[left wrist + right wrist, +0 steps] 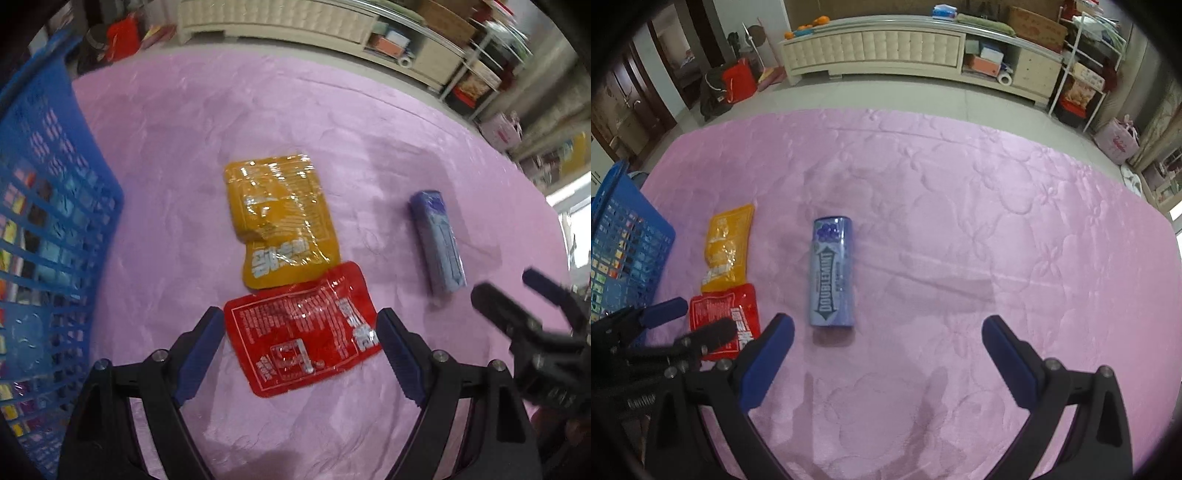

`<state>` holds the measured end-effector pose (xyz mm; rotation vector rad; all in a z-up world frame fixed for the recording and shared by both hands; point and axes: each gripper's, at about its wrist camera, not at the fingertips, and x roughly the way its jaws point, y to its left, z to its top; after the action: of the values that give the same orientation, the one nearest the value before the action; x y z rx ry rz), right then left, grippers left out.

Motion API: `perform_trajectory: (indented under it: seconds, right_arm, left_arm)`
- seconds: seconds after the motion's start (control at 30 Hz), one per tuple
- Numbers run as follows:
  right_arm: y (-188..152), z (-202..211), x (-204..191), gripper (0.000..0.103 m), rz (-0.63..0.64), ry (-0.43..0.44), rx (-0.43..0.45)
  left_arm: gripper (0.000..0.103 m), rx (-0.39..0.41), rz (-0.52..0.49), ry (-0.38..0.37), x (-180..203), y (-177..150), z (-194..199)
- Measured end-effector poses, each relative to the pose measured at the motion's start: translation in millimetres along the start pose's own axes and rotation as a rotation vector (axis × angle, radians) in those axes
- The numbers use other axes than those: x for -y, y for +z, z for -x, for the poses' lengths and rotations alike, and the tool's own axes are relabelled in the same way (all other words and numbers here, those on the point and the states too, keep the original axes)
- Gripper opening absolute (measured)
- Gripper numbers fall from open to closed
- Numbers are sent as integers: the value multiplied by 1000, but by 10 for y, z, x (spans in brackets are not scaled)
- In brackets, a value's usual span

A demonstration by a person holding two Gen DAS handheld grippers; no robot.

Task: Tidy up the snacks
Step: 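Grasp the red pouch with the left tool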

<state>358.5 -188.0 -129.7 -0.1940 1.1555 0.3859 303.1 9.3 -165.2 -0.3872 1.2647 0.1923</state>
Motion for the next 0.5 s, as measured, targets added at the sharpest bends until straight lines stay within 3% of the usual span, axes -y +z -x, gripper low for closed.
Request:
perform_trajectory:
  seconds: [0.17, 0.33, 0.4, 0.5]
  right_arm:
    - [-4, 5, -33, 103, 1, 8, 5]
    - [-15, -1, 50, 103, -13, 11, 2]
    - [-40, -2, 73, 103, -13, 19, -3]
    - [-77, -14, 78, 103, -4, 23, -10]
  left_arm:
    - [88, -2, 27, 23, 27, 42, -77]
    - [102, -35, 6, 108, 209, 61, -189]
    - [103, -40, -48, 168, 292, 28, -232]
    - [103, -20, -31, 171, 290, 11, -199]
